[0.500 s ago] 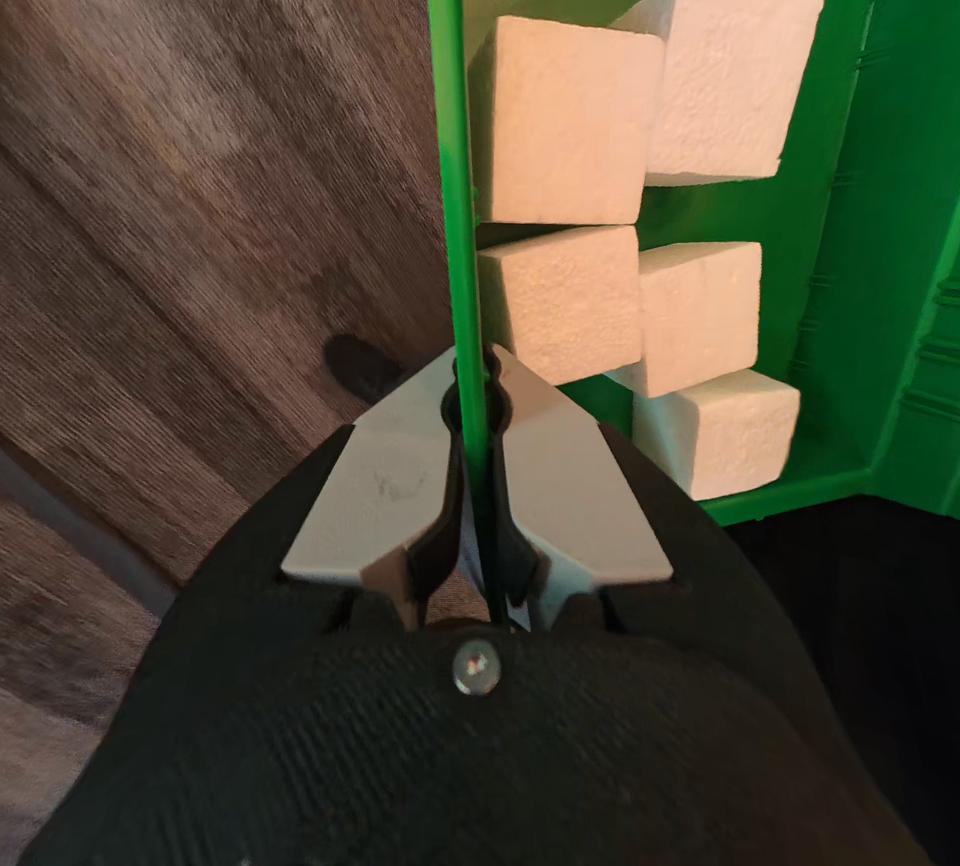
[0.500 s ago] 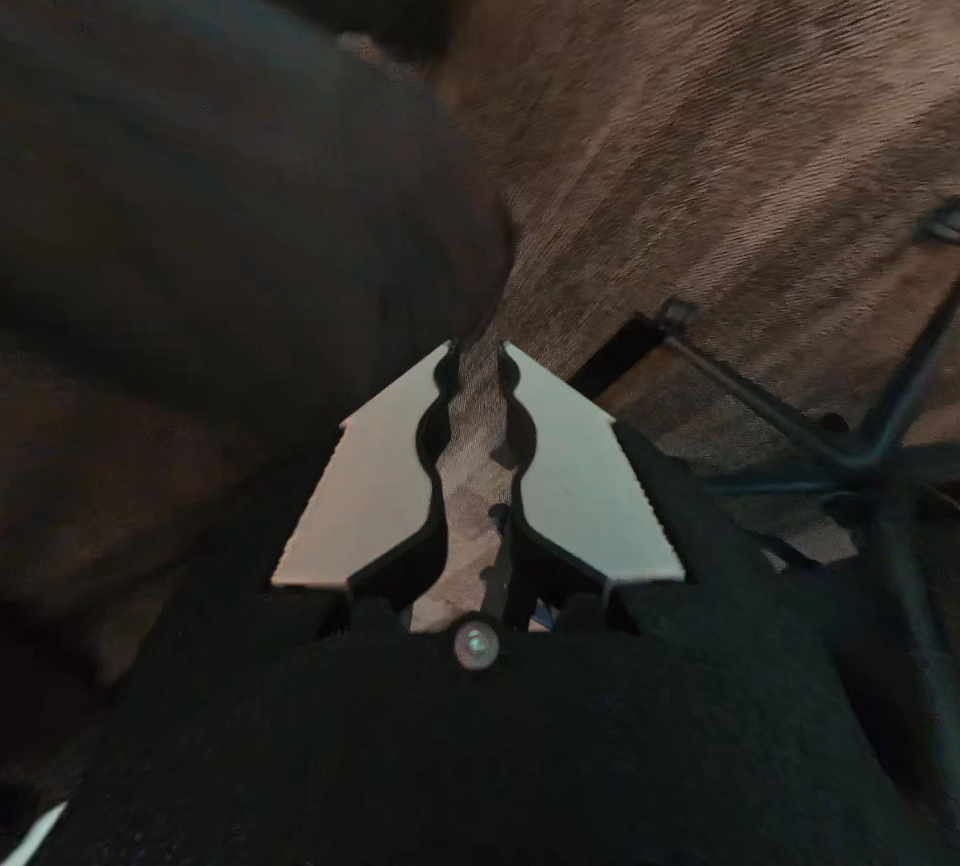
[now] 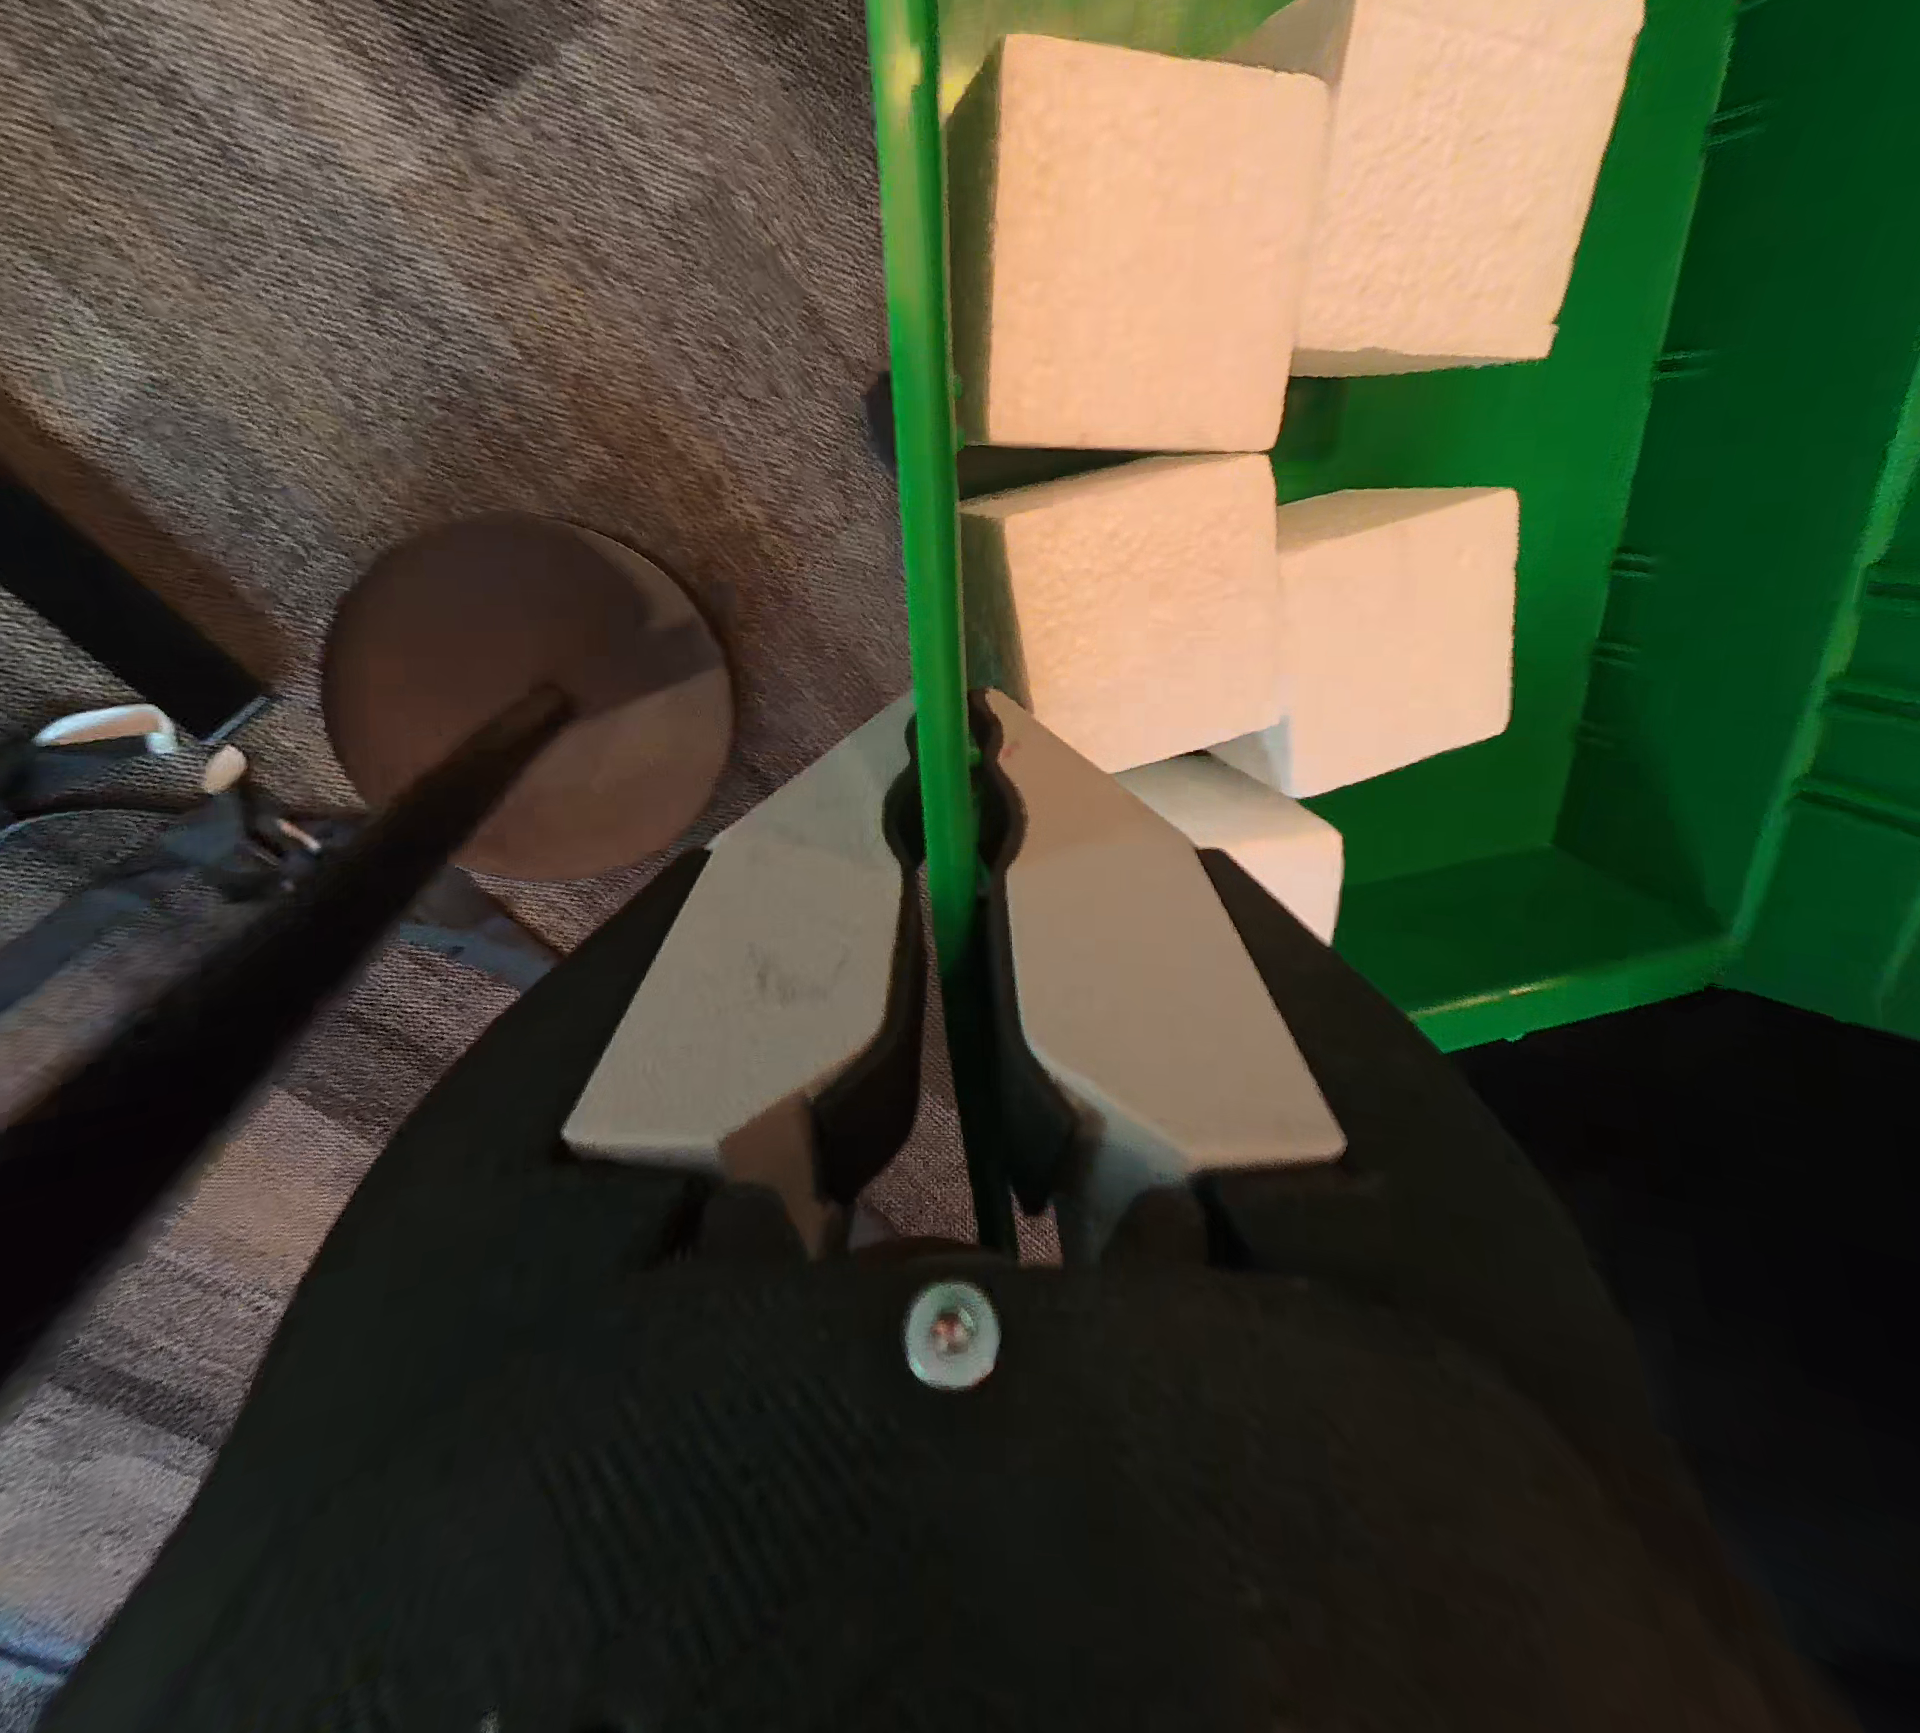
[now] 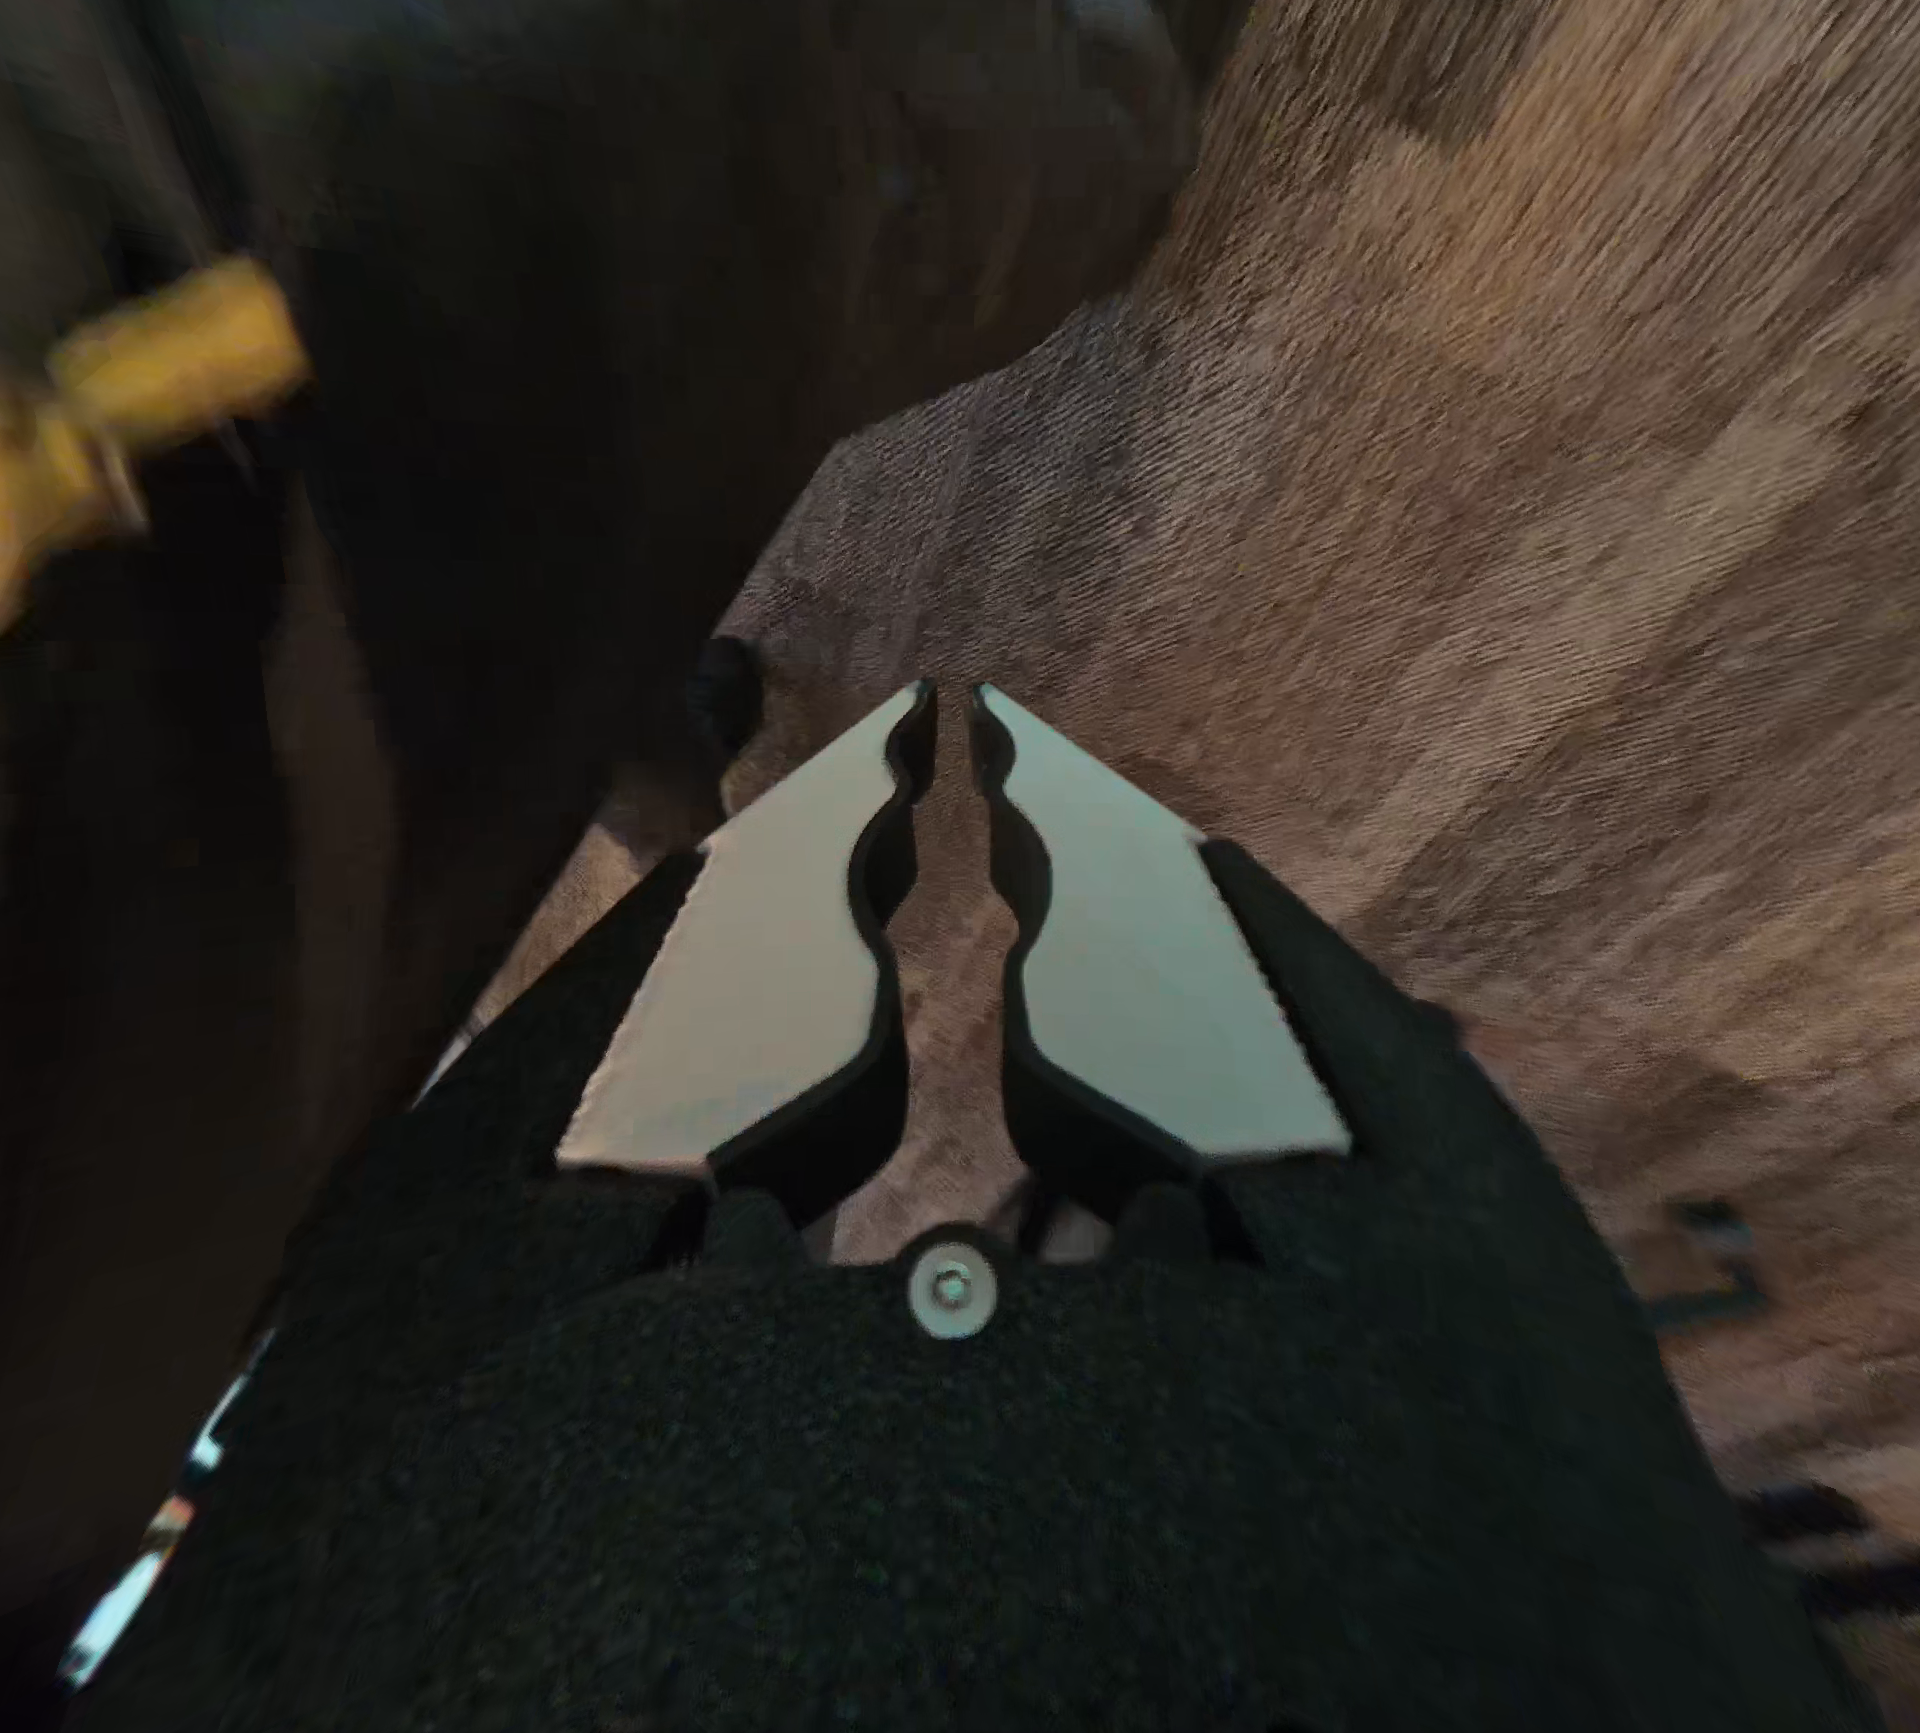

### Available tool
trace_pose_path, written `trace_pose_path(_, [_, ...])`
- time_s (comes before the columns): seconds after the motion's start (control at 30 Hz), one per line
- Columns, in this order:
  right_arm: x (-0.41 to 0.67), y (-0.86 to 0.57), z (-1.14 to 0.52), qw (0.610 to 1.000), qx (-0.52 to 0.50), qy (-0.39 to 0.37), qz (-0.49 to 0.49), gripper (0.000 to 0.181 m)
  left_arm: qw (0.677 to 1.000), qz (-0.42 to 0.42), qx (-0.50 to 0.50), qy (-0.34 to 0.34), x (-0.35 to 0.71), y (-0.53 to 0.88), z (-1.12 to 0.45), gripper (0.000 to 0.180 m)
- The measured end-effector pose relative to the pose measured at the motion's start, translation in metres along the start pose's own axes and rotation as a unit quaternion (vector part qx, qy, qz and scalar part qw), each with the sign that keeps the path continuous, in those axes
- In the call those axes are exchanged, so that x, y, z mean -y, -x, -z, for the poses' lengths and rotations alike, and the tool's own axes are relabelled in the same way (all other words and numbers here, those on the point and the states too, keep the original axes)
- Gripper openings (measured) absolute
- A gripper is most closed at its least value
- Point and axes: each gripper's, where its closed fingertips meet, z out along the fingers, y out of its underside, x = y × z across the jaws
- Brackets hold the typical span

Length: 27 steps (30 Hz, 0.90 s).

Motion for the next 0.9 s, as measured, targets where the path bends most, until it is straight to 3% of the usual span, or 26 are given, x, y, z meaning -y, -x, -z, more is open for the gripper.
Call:
trace_pose_path(0.1, [0.128, -0.054, 0.044, 0.997, -0.044, 0.056, 0.036, 0.006, 1.000, 0.029, -0.009, 0.002, 0.085, 0.069, 0.004, 0.002])
trace_pose_path(0.33, [0.436, -0.156, 0.099, 0.982, -0.109, 0.084, 0.129, 0.007, 0.996, 0.062, -0.029, -0.053, 0.288, 0.269, -0.018, 0.002])
trace_pose_path(0.57, [0.658, -0.208, 0.114, 0.987, -0.110, 0.116, -0.003, 0.006, 0.997, 0.034, -0.060, -0.029, 0.489, 0.495, -0.041, 0.002])
trace_pose_path(0.7, [0.808, -0.219, 0.132, 0.991, -0.096, 0.088, -0.028, 0.007, 0.999, 0.019, -0.042, 0.003, 0.607, 0.611, -0.013, 0.002])
trace_pose_path(0.9, [1.106, -0.264, 0.110, 0.996, -0.017, -0.051, -0.064, 0.006, 1.000, -0.023, -0.011, 0.018, 0.799, 0.768, -0.015, 0.001])
